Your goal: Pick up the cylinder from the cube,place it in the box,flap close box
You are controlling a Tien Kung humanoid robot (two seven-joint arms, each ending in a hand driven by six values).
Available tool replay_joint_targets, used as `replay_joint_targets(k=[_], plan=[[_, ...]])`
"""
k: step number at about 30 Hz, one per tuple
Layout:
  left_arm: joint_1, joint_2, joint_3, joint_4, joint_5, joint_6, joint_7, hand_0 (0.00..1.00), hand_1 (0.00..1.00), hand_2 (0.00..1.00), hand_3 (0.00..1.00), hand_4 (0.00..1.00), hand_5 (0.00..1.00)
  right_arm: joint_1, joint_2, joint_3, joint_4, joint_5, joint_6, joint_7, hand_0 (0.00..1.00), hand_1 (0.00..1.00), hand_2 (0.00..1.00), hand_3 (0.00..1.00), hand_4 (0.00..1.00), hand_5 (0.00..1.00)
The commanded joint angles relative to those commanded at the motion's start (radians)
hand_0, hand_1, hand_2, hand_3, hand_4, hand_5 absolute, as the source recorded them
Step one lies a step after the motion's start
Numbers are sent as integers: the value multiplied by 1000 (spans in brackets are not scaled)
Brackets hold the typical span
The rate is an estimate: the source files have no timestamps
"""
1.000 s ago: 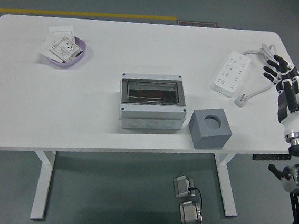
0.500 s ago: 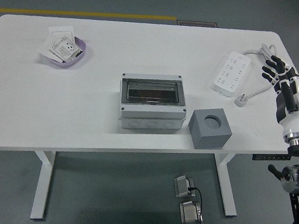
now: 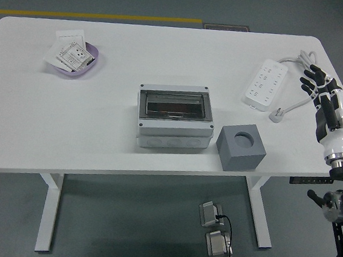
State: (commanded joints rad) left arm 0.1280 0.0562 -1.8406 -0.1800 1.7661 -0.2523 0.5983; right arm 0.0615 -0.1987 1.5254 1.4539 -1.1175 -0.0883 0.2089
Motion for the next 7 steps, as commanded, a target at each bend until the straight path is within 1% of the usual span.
replay_joint_targets(k=[7], plan=[[1,0,-15,0,15,-11,4,781,778,750,587,702,79,4,-2,-9,13,12,5,2,868,807,834,814,998,741]])
